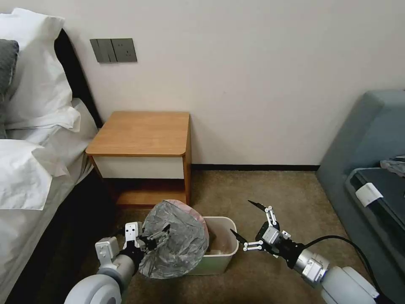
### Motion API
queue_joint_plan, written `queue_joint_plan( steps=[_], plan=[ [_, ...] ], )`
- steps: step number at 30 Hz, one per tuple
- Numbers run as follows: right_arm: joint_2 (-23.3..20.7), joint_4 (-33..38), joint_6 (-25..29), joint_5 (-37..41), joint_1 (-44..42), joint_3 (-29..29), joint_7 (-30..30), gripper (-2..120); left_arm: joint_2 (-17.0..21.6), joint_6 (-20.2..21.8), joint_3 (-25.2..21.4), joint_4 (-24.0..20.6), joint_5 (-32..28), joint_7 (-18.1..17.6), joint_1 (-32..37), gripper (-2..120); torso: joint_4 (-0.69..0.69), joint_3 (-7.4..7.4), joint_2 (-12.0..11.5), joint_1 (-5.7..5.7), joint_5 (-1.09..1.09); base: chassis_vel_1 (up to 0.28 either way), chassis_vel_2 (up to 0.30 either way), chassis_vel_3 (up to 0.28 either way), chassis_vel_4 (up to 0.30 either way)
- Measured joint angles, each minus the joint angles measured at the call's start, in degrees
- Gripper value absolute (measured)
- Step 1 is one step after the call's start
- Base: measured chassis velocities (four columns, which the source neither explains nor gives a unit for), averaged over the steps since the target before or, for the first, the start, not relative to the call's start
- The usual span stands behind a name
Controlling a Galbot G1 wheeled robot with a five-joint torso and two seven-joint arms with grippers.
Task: Pick up the garbage bag from the table and place it over the trash can.
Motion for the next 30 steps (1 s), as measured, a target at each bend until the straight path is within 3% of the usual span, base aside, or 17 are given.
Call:
queue_joint_plan(
  steps=[6,23,30],
  plan=[
    [0.72,0.03,0.37,-0.12,-0.94,0.13,0.13,100,-0.63,0.71,1.36,2.64,3.22,-0.61,-1.06,98,0.0,0.0,0.0,0.0,-0.01,0.0,0.0,0.0,0.0],
    [1.52,0.83,0.73,-0.84,-2.92,0.87,0.67,100,-2.41,0.86,2.96,6.68,2.29,0.62,-4.0,92,0.0,0.0,0.0,0.0,0.0,0.0,0.0,0.0,0.0],
    [1.84,1.12,0.78,-1.22,-3.62,1.02,0.82,100,-2.41,1.56,2.9,7.87,4.23,2.16,-4.32,65,0.0,0.0,0.0,0.0,0.0,0.0,0.0,0.0,0.0]
  ],
)
